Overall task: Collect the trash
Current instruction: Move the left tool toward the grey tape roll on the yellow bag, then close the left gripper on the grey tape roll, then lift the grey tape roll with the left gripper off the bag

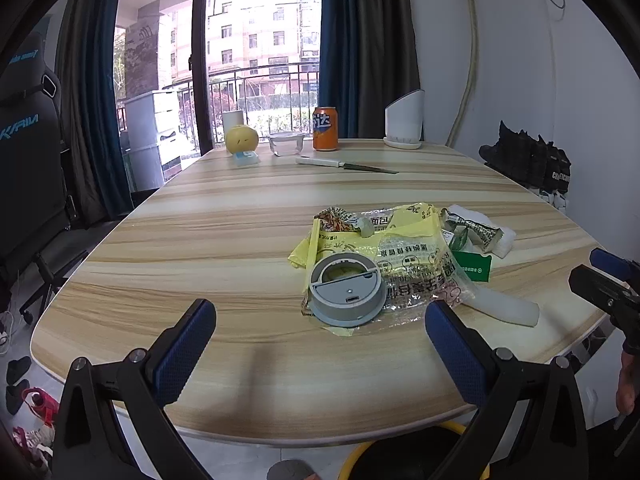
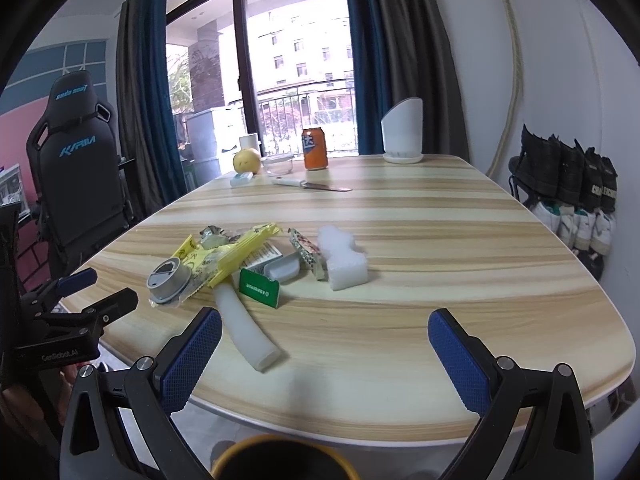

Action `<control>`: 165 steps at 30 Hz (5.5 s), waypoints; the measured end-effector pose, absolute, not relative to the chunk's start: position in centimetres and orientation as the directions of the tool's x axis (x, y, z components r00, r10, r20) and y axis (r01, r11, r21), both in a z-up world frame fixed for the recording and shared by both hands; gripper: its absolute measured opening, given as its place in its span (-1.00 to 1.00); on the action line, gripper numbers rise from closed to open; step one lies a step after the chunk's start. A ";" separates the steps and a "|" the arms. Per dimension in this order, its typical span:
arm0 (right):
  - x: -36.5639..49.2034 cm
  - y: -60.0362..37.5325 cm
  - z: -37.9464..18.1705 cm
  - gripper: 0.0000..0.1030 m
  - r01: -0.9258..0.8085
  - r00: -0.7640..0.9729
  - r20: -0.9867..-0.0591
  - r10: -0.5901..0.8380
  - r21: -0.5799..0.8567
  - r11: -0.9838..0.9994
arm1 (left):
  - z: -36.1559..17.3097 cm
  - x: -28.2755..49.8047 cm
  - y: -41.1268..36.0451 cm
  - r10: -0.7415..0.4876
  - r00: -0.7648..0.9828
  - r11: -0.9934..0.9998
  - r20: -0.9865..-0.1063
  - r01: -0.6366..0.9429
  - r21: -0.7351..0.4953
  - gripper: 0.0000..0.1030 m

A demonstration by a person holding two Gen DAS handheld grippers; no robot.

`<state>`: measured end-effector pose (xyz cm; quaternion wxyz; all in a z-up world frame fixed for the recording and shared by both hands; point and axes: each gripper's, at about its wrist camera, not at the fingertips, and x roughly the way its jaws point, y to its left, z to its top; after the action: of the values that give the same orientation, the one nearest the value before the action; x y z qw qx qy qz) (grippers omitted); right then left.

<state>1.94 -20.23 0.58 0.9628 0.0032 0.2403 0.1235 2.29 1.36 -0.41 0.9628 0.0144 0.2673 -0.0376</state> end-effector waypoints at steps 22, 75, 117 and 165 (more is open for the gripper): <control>2.2 -21.4 1.2 1.00 -0.220 0.851 -0.461 0.249 0.117 0.968 | -1.4 6.2 1.5 -0.077 0.766 0.997 -0.639 0.070 -0.037 0.98; 2.4 -21.7 0.8 1.00 -0.191 0.851 -0.477 0.218 0.105 0.976 | -0.6 5.3 2.0 -0.113 0.816 0.993 -0.567 0.102 -0.051 -0.11; 2.5 -21.7 0.5 1.00 -0.184 0.847 -0.486 0.215 0.112 0.977 | -1.3 4.8 1.6 -0.118 0.809 0.992 -0.576 0.118 -0.037 -0.11; 3.4 -15.5 -1.9 1.00 -0.421 0.751 -0.569 0.335 -0.022 0.907 | 1.7 3.2 2.8 -0.168 0.876 0.985 -0.452 0.135 -0.105 -0.14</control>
<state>3.37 -15.51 -1.90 0.9327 -0.0744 0.2889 0.2027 3.15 2.82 1.69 0.9678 -0.0352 0.2365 -0.0783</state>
